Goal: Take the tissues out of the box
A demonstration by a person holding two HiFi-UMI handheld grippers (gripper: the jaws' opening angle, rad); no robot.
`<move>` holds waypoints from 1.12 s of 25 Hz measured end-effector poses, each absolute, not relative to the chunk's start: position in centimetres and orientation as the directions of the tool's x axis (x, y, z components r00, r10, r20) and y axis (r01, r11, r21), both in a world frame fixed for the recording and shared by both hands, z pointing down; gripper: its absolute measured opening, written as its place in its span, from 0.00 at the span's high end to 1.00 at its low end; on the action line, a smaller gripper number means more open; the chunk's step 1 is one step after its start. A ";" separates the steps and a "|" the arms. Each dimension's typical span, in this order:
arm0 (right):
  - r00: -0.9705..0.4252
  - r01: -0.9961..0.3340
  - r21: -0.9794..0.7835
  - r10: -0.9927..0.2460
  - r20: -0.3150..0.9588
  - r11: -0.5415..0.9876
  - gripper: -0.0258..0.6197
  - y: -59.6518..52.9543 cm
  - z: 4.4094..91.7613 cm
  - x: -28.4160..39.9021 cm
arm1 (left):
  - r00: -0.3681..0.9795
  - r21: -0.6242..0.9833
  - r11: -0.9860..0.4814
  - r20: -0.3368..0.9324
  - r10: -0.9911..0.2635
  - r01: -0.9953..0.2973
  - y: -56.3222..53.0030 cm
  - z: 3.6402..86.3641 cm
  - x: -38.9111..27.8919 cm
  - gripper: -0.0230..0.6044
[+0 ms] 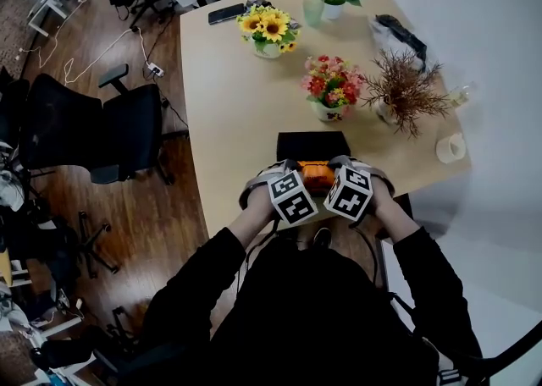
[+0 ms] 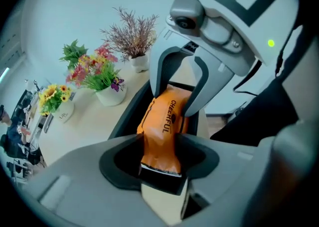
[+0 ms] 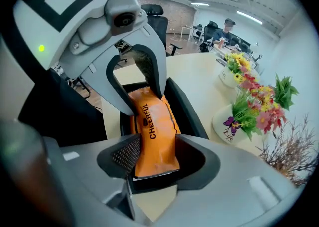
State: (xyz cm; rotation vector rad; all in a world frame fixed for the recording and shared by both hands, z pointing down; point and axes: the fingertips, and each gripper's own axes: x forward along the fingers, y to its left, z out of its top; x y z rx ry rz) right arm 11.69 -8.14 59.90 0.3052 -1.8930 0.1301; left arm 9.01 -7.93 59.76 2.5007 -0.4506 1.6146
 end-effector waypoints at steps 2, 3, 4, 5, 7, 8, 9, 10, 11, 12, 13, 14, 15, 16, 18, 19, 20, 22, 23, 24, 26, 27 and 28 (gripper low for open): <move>-0.326 -0.269 0.100 -0.188 0.927 0.958 0.62 -8.0 58.4 11.8 | 0.400 -0.077 -0.938 0.891 -0.217 -0.337 -7.8 58.3 9.0 0.68; -0.332 -0.267 0.121 -0.209 0.920 0.956 0.62 -8.0 57.6 11.8 | 0.404 -0.095 -0.934 0.883 -0.238 -0.344 -7.7 57.6 9.0 0.68; -0.338 -0.263 0.143 -0.230 0.913 0.954 0.63 -7.9 56.8 11.8 | 0.404 -0.118 -0.930 0.876 -0.263 -0.348 -7.6 57.0 8.9 0.68; -0.343 -0.260 0.164 -0.249 0.906 0.952 0.63 -7.8 56.0 11.8 | 0.402 -0.144 -0.925 0.869 -0.288 -0.352 -7.5 56.3 8.7 0.68; -0.356 -0.254 0.199 -0.283 0.891 0.946 0.63 -7.4 54.5 11.7 | 0.404 -0.186 -0.915 0.853 -0.331 -0.359 -7.1 55.0 8.4 0.69; -0.363 -0.252 0.214 -0.297 0.883 0.944 0.63 -7.1 53.8 11.7 | 0.408 -0.200 -0.910 0.844 -0.349 -0.364 -6.9 54.3 8.4 0.69; -0.371 -0.251 0.229 -0.311 0.875 0.941 0.63 -6.9 53.1 11.7 | 0.411 -0.212 -0.905 0.836 -0.364 -0.370 -6.6 53.6 8.4 0.69; -0.378 -0.248 0.243 -0.325 0.867 0.938 0.63 -6.6 52.5 11.8 | 0.412 -0.225 -0.899 0.829 -0.379 -0.375 -6.3 53.0 8.5 0.69; -0.383 -0.246 0.259 -0.339 0.859 0.934 0.63 -6.3 52.0 11.8 | 0.411 -0.240 -0.894 0.822 -0.394 -0.378 -6.0 52.5 8.5 0.69; -0.387 -0.244 0.274 -0.352 0.852 0.930 0.63 -5.9 51.4 11.8 | 0.408 -0.255 -0.889 0.817 -0.408 -0.380 -5.7 51.9 8.4 0.69; -0.391 -0.242 0.288 -0.365 0.845 0.927 0.64 -5.6 50.9 11.7 | 0.404 -0.269 -0.885 0.813 -0.421 -0.381 -5.3 51.4 8.4 0.69; -0.394 -0.240 0.301 -0.376 0.839 0.923 0.64 -5.2 50.4 11.7 | 0.399 -0.281 -0.881 0.810 -0.431 -0.381 -5.0 50.9 8.3 0.69; -0.397 -0.239 0.313 -0.387 0.833 0.919 0.64 -4.9 50.0 11.6 | 0.394 -0.292 -0.877 0.807 -0.440 -0.382 -4.6 50.5 8.3 0.69; -0.400 -0.238 0.326 -0.398 0.826 0.915 0.64 -4.5 49.6 11.6 | 0.389 -0.302 -0.873 0.805 -0.449 -0.382 -4.3 50.1 8.2 0.69; -0.406 -0.239 0.350 -0.421 0.811 0.906 0.64 -3.9 48.9 11.6 | 0.380 -0.329 -0.864 0.796 -0.471 -0.382 -3.7 49.4 8.2 0.69; -0.410 -0.241 0.361 -0.432 0.803 0.901 0.64 -3.7 48.5 11.5 | 0.377 -0.343 -0.858 0.790 -0.484 -0.383 -3.4 49.0 8.1 0.69; -0.415 -0.243 0.372 -0.442 0.795 0.896 0.64 -3.5 48.1 11.5 | 0.375 -0.356 -0.851 0.783 -0.497 -0.386 -3.2 48.6 8.1 0.69; -0.423 -0.245 0.390 -0.460 0.781 0.888 0.64 -3.2 47.5 11.4 | 0.371 -0.376 -0.839 0.770 -0.519 -0.394 -2.8 47.9 8.0 0.69; -0.425 -0.243 0.399 -0.467 0.775 0.884 0.65 -3.0 47.2 11.4 | 0.370 -0.383 -0.833 0.764 -0.529 -0.400 -2.7 47.6 7.9 0.69; -0.426 -0.241 0.408 -0.474 0.771 0.881 0.65 -2.9 47.0 11.4 | 0.369 -0.389 -0.828 0.758 -0.537 -0.405 -2.6 47.4 7.9 0.70; -0.428 -0.236 0.422 -0.484 0.763 0.875 0.65 -2.9 46.6 11.5 | 0.368 -0.399 -0.821 0.751 -0.548 -0.410 -2.6 47.0 8.0 0.70; -0.429 -0.236 0.428 -0.489 0.760 0.872 0.65 -3.1 46.3 11.5 | 0.368 -0.404 -0.819 0.748 -0.552 -0.409 -2.7 46.8 8.0 0.70; -0.430 -0.237 0.433 -0.494 0.756 0.869 0.65 -3.2 46.1 11.5 | 0.367 -0.410 -0.817 0.745 -0.557 -0.406 -2.9 46.5 8.0 0.70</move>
